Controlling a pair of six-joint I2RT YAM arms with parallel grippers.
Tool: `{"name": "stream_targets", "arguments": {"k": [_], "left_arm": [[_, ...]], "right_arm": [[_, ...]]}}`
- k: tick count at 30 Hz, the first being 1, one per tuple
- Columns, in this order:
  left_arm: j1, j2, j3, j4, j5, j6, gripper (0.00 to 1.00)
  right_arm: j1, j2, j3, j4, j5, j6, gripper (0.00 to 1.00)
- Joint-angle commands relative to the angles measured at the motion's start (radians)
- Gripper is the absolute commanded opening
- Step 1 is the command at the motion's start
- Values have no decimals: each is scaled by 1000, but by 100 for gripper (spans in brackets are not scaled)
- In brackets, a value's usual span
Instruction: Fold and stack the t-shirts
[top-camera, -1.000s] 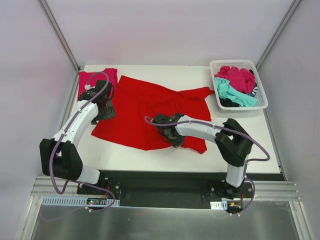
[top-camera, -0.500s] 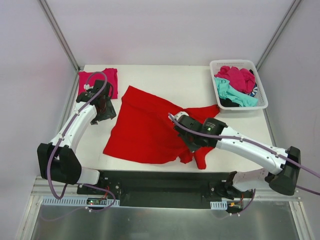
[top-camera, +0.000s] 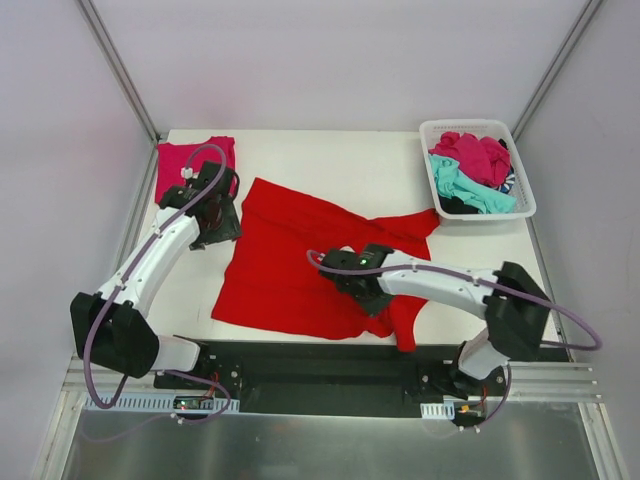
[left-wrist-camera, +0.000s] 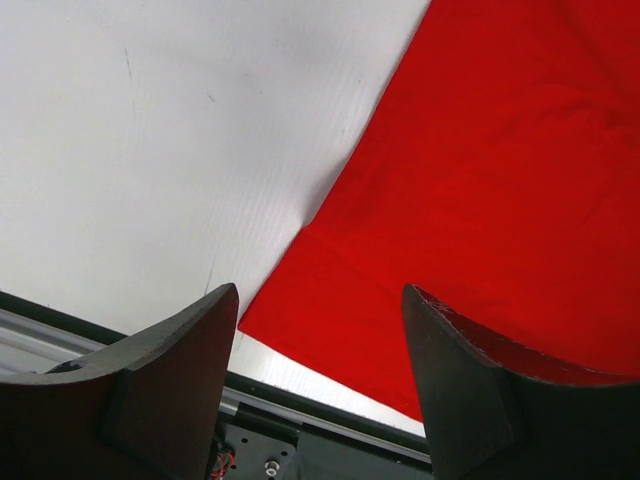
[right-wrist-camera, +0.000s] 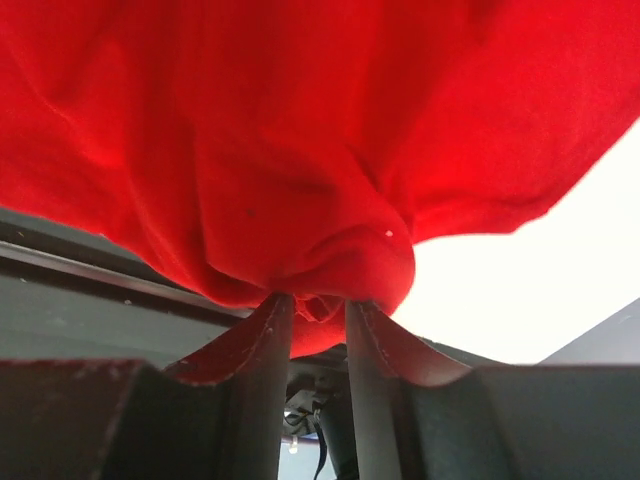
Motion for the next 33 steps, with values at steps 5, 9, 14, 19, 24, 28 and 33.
{"name": "stream_targets", "arguments": {"k": [5, 9, 14, 19, 24, 28, 33], "left_arm": [[-61, -36, 66, -70, -45, -32, 66], [-91, -50, 75, -92, -45, -46, 66], [-140, -76, 83, -141, -73, -69, 65], [-151, -105, 37, -145, -96, -72, 65], [-154, -127, 9, -145, -103, -71, 65], [-154, -135, 4, -144, -103, -74, 65], [-159, -130, 12, -145, -103, -74, 65]], "right_arm": [[81, 117, 146, 42, 29, -3, 32], [121, 137, 153, 7, 38, 26, 34], [236, 94, 121, -33, 42, 155, 41], [273, 68, 17, 1, 49, 250, 41], [301, 56, -72, 7, 50, 336, 40], [308, 65, -103, 4, 69, 352, 40], [307, 110, -81, 19, 84, 324, 40]]}}
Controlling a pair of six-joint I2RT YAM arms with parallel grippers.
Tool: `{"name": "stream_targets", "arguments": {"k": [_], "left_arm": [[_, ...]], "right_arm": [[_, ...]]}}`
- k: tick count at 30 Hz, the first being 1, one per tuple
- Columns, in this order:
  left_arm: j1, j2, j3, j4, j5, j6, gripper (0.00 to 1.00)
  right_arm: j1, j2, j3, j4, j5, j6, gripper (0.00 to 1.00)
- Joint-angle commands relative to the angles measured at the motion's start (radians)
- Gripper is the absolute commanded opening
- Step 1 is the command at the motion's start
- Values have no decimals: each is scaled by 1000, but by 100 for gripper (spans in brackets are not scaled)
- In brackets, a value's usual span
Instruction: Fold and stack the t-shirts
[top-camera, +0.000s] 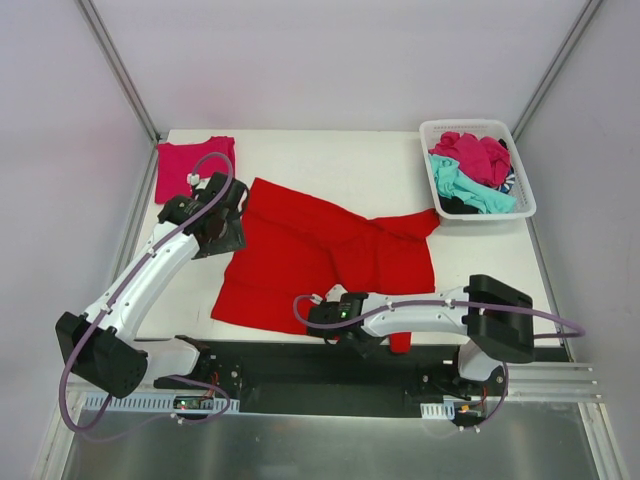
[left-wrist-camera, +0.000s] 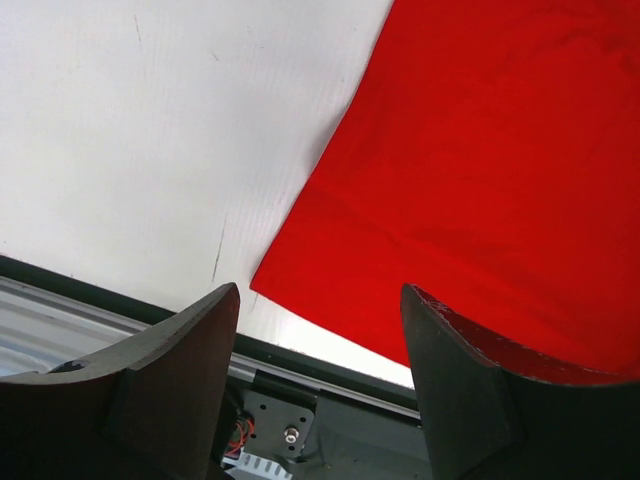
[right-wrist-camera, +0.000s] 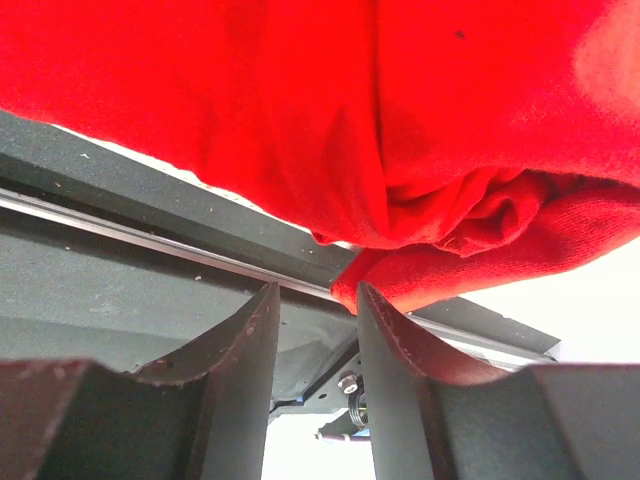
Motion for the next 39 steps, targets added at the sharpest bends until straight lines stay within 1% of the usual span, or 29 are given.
{"name": "stream_targets", "arguments": {"k": [1, 8, 14, 15, 16, 20, 23, 24, 26, 28, 31, 34, 35, 37, 38, 39], "left_arm": [[-14, -24, 4, -22, -33, -17, 65], [-15, -34, 4, -33, -45, -17, 65], [-15, -24, 4, -36, -58, -21, 66], [-15, -17, 7, -36, -56, -21, 66], [-15, -15, 9, -36, -56, -21, 66], [-15, -12, 10, -36, -56, -21, 66], [-15, -12, 7, -36, -61, -19, 66], [-15, -11, 6, -36, -61, -18, 66], [-15, -9, 10, -36, -58, -16, 66], [-15, -10, 14, -36, -56, -16, 66], [-15, -7, 17, -36, -53, -17, 66], [-17, -1, 12, -35, -42, -21, 66], [-17, -1, 9, -35, -42, -24, 66], [-18, -1, -2, -32, -44, -31, 66], [-18, -4, -5, -29, -44, -33, 66], [-18, -6, -8, -26, -44, -34, 66]], "right_arm": [[4, 33, 34, -4, 37, 6, 38], [-34, 110, 73, 56, 20, -57, 38], [-132, 104, 88, 79, 38, -120, 37], [-144, 102, 96, 80, 40, -137, 36], [-163, 101, 100, 80, 42, -143, 32], [-192, 107, 99, 92, 43, -171, 26], [-204, 119, 79, 118, 32, -180, 10], [-206, 122, 74, 128, 28, -180, 1], [-204, 114, 68, 123, 22, -176, 1], [-200, 85, 60, 114, 20, -169, 1], [-196, -17, 62, 76, 22, -148, 1], [-177, -138, 108, 5, 49, -136, 1], [-172, -203, 151, -44, 64, -131, 1], [-158, -255, 206, -101, 116, -116, 1], [-157, -281, 234, -159, 133, -111, 1], [-157, -315, 288, -189, 152, -106, 1]]}}
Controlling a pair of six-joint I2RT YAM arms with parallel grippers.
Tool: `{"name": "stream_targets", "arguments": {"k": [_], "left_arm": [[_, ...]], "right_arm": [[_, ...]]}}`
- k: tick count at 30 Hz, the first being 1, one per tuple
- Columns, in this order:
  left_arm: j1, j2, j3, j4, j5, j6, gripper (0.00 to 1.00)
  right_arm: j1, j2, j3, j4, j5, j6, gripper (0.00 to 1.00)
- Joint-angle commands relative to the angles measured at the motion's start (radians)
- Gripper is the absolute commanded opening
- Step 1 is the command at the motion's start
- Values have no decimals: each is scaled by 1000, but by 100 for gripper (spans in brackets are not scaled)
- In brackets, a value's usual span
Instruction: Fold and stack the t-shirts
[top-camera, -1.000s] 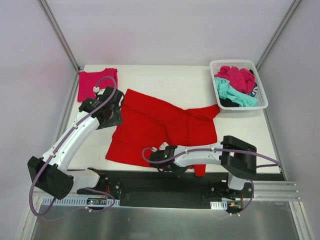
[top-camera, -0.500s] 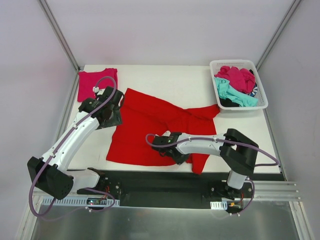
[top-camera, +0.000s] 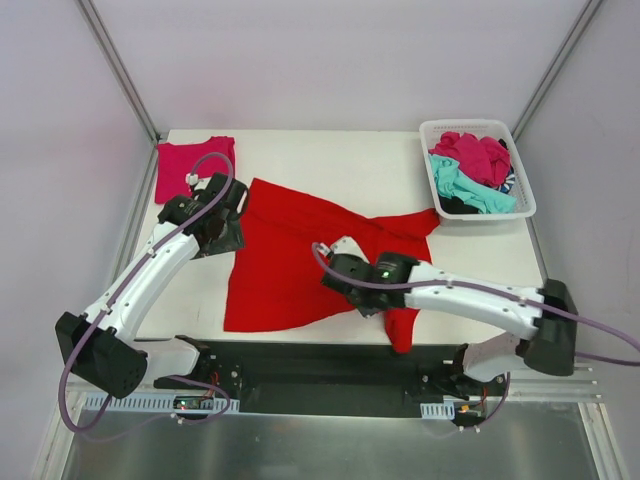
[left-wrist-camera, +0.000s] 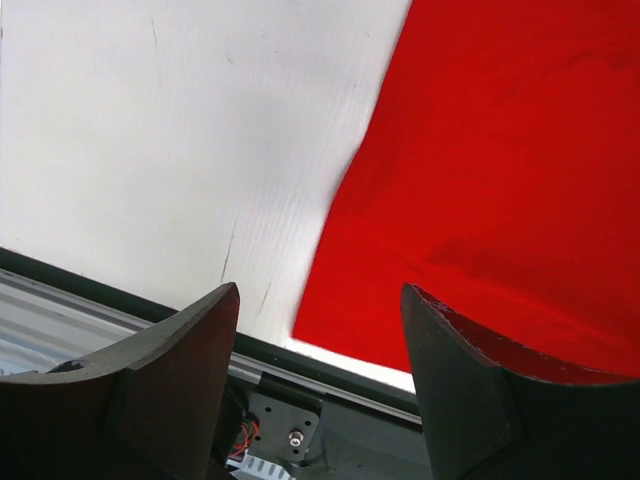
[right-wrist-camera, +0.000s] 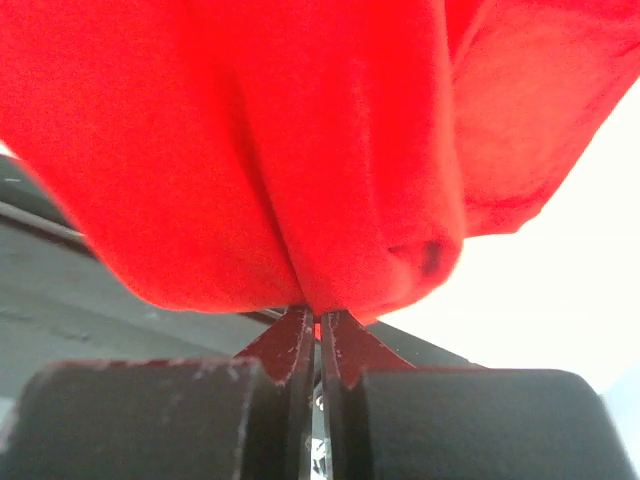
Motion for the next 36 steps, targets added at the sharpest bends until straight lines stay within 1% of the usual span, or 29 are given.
{"name": "stream_targets", "arguments": {"k": [1, 3, 5, 6, 9, 10, 12, 13, 14, 15, 19, 21, 23, 24, 25, 26, 27, 28, 29, 30, 32, 33, 35, 36], "left_arm": [[-12, -5, -9, -13, -13, -28, 66], [-12, -6, -6, -15, -13, -27, 66], [-12, -6, -3, -16, -13, -27, 66], [-12, -8, -3, -15, -13, -27, 66], [-12, -15, -6, -15, -13, -25, 66], [-12, -15, -6, -13, -13, -24, 66], [-12, -12, -5, -15, -13, -27, 66], [-12, -9, -3, -15, -12, -27, 66], [-12, -5, -3, -15, -10, -25, 66], [-12, -3, 0, -15, -12, -25, 66], [-12, 0, 4, -15, -25, -18, 66], [-12, 9, 7, -15, -27, -16, 66], [-12, 21, 10, -15, -25, -18, 66], [-12, 24, 15, -15, -22, -18, 66], [-12, 32, 15, -13, -21, -19, 66], [-12, 37, 18, -12, -21, -21, 66], [-12, 40, 20, -10, -21, -22, 66], [-12, 40, 20, -6, -22, -22, 66], [-12, 41, 21, -3, -22, -22, 66], [-12, 43, 21, 0, -22, -21, 66], [-12, 55, 26, 19, -27, -18, 66], [-12, 63, 35, 31, -31, -14, 66], [-12, 110, 53, 52, -47, -1, 66], [-12, 132, 76, 59, -53, 2, 66]], "right_arm": [[15, -154, 180, -211, 135, 40, 1], [15, -194, 233, -284, 157, 40, 1], [15, -220, 240, -341, 189, 45, 1], [12, -234, 235, -355, 194, 45, 1], [4, -268, 147, -354, 123, 16, 1], [3, -271, 75, -341, 49, -7, 1], [21, -257, 7, -283, -42, -12, 1], [32, -234, -53, -257, -138, -15, 1], [52, -222, -77, -204, -171, -9, 1], [104, -210, -93, -183, -184, 2, 1], [196, -159, -147, -93, -338, 9, 1], [222, -119, -144, -93, -339, 11, 1], [218, -98, -125, -128, -268, 16, 15], [205, -81, -98, -140, -242, 16, 31], [192, -76, -85, -165, -183, 16, 38], [169, -73, -72, -171, -164, 16, 39], [121, -73, -56, -174, -150, 5, 44], [95, -74, -52, -168, -109, -13, 46], [64, -78, -53, -151, -105, -33, 48], [-15, -81, -56, -133, -110, -50, 48], [-104, -79, -64, -72, -118, -105, 48], [-187, -70, -59, -56, -115, -122, 48], [-261, -6, -18, -13, -104, -180, 45], [-329, 31, 2, -1, -110, -199, 44]]}}
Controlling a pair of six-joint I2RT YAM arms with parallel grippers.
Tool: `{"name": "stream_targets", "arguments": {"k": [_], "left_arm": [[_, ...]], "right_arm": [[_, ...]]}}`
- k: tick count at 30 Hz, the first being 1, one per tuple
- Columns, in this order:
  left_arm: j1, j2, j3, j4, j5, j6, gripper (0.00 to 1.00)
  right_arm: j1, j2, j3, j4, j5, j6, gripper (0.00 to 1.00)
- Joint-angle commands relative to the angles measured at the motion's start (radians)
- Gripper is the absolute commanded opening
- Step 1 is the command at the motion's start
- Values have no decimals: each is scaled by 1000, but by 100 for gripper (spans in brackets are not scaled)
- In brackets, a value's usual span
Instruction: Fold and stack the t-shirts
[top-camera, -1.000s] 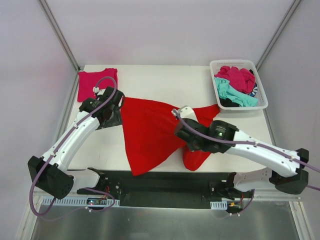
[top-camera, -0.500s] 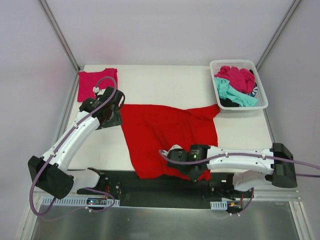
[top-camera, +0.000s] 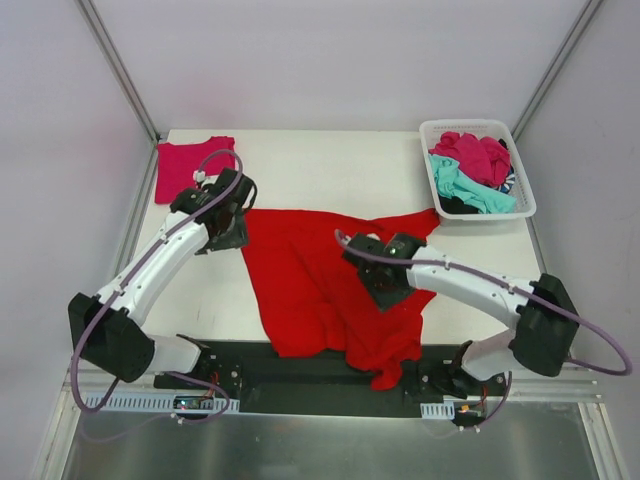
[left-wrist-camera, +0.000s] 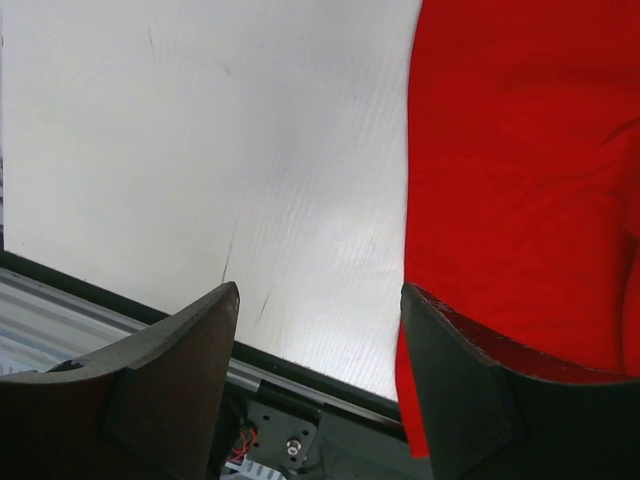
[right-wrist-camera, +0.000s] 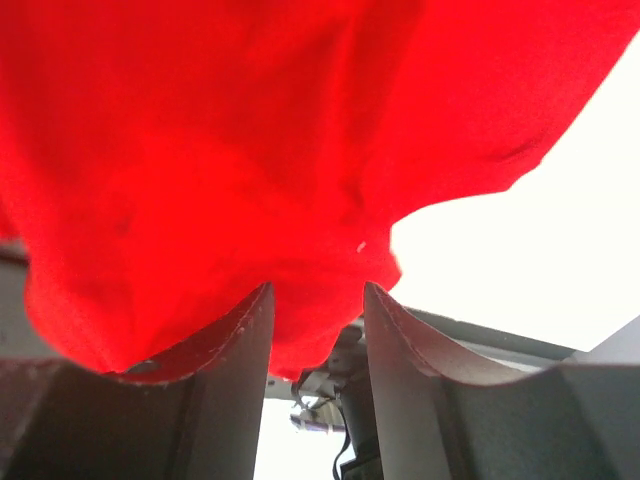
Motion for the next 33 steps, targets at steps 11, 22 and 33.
{"name": "stream_targets", "arguments": {"k": [11, 22, 33], "left_arm": [[93, 472, 277, 121, 112, 88, 65], [136, 648, 480, 78, 147, 119, 65], [138, 654, 418, 101, 195, 107, 65]], "right_arm": [[-554, 502, 440, 55, -132, -186, 38], [-805, 588, 646, -26, -122, -206, 31], [-808, 659, 652, -3, -178, -214, 28]]}}
